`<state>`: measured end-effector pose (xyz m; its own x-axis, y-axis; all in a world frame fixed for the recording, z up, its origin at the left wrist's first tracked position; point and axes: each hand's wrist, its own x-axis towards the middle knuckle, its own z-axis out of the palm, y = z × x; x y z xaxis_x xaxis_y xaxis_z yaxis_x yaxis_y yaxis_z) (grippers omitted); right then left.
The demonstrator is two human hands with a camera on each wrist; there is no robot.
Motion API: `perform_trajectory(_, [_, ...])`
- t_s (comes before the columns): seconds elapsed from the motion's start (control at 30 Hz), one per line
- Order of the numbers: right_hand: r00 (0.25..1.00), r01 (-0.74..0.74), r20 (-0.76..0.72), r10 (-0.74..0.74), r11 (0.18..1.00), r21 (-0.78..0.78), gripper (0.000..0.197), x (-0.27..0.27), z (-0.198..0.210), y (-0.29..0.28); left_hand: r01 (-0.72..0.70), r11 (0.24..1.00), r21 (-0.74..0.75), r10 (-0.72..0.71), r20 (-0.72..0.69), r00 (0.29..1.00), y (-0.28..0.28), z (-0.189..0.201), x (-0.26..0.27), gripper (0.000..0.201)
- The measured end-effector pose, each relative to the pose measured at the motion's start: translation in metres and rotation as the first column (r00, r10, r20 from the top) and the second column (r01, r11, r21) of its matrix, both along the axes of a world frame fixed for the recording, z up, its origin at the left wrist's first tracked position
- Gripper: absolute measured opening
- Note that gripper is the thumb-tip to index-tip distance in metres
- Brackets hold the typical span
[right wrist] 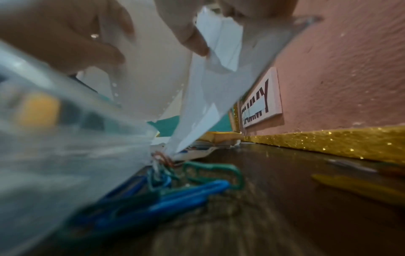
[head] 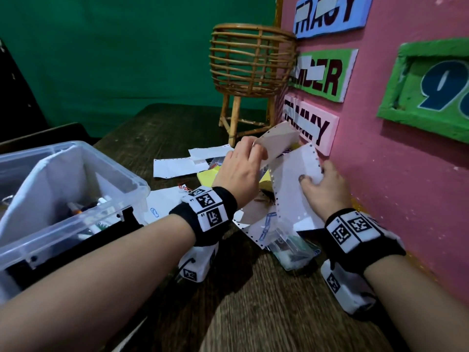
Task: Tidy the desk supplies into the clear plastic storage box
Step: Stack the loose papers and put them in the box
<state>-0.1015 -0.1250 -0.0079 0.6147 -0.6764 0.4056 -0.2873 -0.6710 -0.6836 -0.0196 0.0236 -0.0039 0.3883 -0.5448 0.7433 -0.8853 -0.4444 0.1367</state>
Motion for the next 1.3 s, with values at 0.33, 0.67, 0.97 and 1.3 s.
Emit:
perform_trajectory(0.33, [0.958,0.020,0.286,0.004,0.996,-0.083,0.031,-0.010,0.008,0.009,0.123,0.983,-0.135,-0.131,-0.055,0.990,0.001,-0.002,-0.001,0.036])
perform_trajectory(0.67, [0.996,0.027,0.085,-0.026,1.000,-0.005,0.043,-0.005,0.001,-0.001,0.242,0.949,-0.200,-0.264,-0.094,0.960,0.000,-0.004,0.000,0.032])
perform_trajectory(0.97, [0.945,-0.130,0.292,0.146,0.989,-0.074,0.051,-0.008,0.007,0.014,0.158,0.948,-0.277,-0.213,-0.180,0.960,0.000,-0.003,0.002,0.021])
perform_trajectory(1.3, [0.994,-0.042,0.085,0.064,0.972,-0.230,0.084,-0.012,0.008,0.012,0.212,0.921,-0.327,-0.280,-0.178,0.943,0.002,-0.002,-0.001,0.037])
